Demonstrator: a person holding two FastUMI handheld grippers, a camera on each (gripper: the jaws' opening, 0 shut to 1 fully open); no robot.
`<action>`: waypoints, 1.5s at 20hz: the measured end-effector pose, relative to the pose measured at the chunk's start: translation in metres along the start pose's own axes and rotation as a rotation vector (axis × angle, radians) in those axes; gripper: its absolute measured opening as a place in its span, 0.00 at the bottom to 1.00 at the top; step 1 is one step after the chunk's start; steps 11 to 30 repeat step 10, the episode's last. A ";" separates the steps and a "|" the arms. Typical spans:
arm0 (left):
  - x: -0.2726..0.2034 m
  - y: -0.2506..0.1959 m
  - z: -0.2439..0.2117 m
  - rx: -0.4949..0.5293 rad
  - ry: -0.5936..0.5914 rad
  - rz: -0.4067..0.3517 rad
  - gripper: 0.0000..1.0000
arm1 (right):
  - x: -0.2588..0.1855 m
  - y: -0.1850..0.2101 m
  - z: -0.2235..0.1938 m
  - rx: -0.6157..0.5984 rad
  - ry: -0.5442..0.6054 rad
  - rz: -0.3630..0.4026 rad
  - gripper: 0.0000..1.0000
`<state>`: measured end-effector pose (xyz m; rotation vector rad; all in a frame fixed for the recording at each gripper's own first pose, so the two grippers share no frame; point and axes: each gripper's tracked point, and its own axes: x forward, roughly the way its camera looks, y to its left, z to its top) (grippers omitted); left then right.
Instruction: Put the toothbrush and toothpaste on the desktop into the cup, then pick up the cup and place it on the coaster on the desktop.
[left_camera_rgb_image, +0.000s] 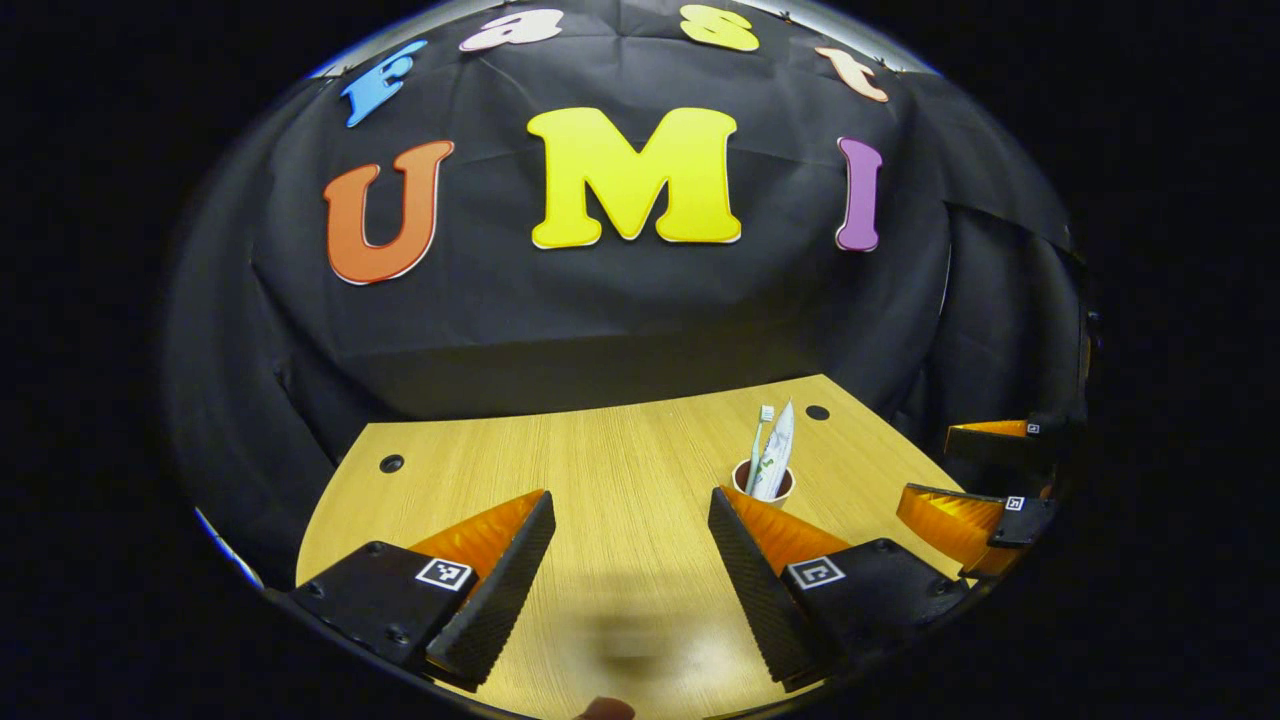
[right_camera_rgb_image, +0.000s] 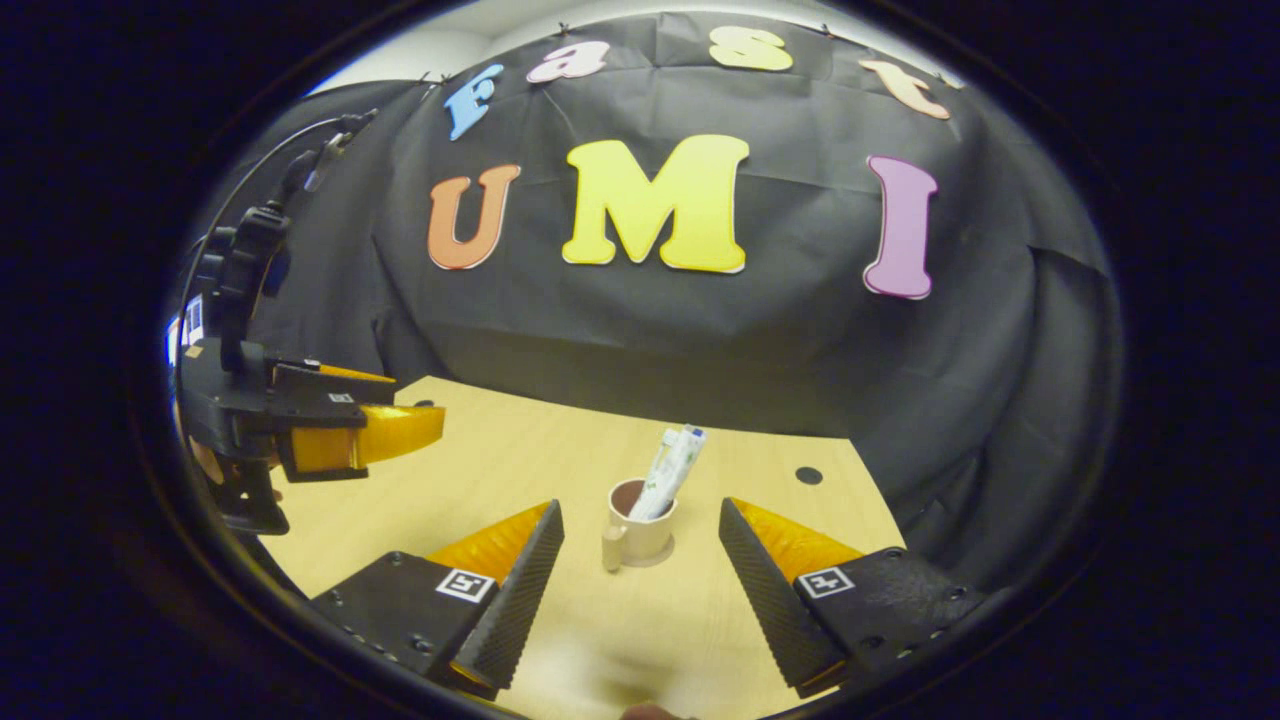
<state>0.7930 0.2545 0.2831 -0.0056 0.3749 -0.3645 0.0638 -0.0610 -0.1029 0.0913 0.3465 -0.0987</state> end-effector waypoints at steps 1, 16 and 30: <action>-0.005 0.008 0.001 -0.020 -0.023 0.010 0.98 | -0.003 0.004 0.004 -0.012 -0.017 -0.001 0.93; -0.062 0.063 0.013 -0.020 -0.206 0.115 0.98 | -0.033 0.047 0.034 -0.071 -0.208 0.034 0.94; -0.062 0.063 0.013 -0.020 -0.206 0.115 0.98 | -0.033 0.047 0.034 -0.071 -0.208 0.034 0.94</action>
